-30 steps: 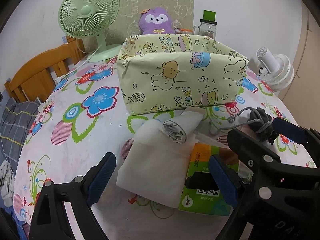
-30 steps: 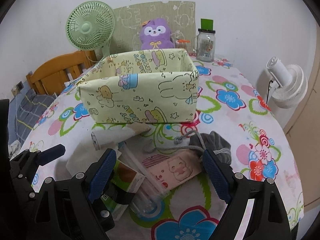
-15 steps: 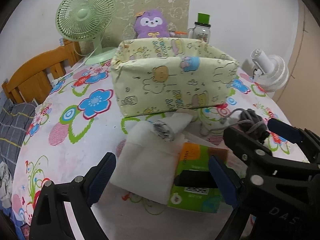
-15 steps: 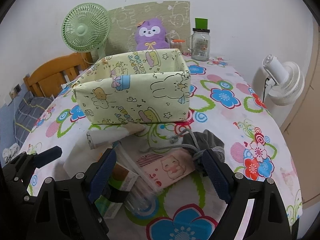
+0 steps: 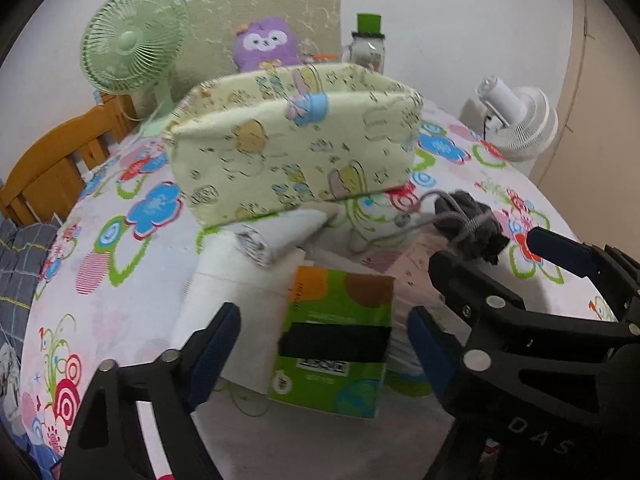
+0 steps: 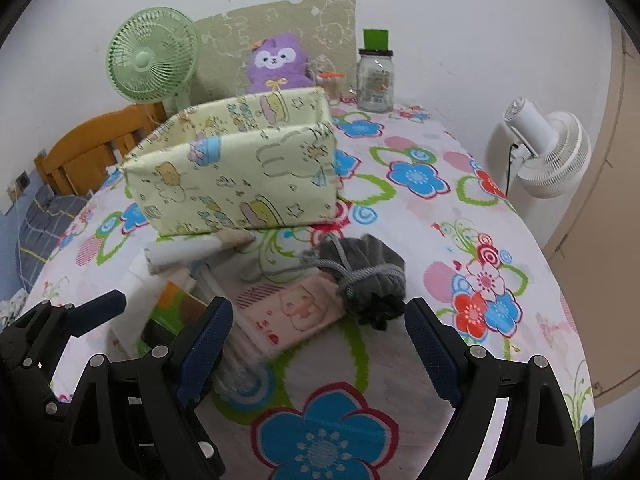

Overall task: Organize soft objects
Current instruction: 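Grasp the green tissue pack with the left gripper while the right gripper reaches the grey pouch, then close the right gripper on the grey knit pouch and lift it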

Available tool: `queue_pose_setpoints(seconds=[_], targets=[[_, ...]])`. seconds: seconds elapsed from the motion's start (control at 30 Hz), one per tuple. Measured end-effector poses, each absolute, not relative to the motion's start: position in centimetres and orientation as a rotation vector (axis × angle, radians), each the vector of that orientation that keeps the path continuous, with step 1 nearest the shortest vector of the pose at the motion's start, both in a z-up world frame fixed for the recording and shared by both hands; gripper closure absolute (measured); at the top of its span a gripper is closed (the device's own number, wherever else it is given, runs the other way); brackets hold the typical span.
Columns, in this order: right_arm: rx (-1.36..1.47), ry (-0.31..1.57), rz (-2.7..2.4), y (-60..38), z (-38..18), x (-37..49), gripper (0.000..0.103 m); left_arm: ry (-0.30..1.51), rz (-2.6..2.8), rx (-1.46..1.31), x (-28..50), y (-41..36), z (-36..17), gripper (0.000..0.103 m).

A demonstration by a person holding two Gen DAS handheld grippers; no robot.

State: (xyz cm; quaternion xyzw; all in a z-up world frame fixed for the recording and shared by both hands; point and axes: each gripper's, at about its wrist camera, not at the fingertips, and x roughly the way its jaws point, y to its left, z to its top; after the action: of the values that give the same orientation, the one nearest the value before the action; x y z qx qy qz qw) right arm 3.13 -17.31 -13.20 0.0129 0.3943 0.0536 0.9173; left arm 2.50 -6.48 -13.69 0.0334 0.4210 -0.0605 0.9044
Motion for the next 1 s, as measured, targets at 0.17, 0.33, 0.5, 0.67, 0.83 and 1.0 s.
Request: queue_pose_setpoints(seconds=[0.17, 0.33, 0.5, 0.67, 0.83, 1.0], targets=[[0.039, 0.824, 0.098, -17.9, -13.6, 3.5, 0.013, 0.894, -0.139, 0.067, 2.9, -6.9, -14.2, 0.043], [0.034, 0.827, 0.095, -18.1, -13.7, 4.2, 0.013, 0.895, -0.164, 0.063, 3.3, -7.3, -14.3, 0.048], [0.047, 0.832, 0.088, -18.5, -13.8, 5.0, 0.013, 0.878, -0.173, 0.064, 3.9, -7.8, -13.9, 0.05], [0.058, 0.826, 0.079, -19.1, -13.5, 6.2, 0.013, 0.875, -0.183, 0.062, 5.1, -8.3, -13.5, 0.05], [0.074, 0.843, 0.061, -20.0, -14.0, 7.6, 0.013, 0.878, -0.181, 0.074, 6.5, -9.1, -13.6, 0.05], [0.106, 0.871, 0.047, -20.7, -15.1, 8.8, 0.013, 0.882, -0.17, 0.095, 7.7, -9.7, -14.3, 0.05]])
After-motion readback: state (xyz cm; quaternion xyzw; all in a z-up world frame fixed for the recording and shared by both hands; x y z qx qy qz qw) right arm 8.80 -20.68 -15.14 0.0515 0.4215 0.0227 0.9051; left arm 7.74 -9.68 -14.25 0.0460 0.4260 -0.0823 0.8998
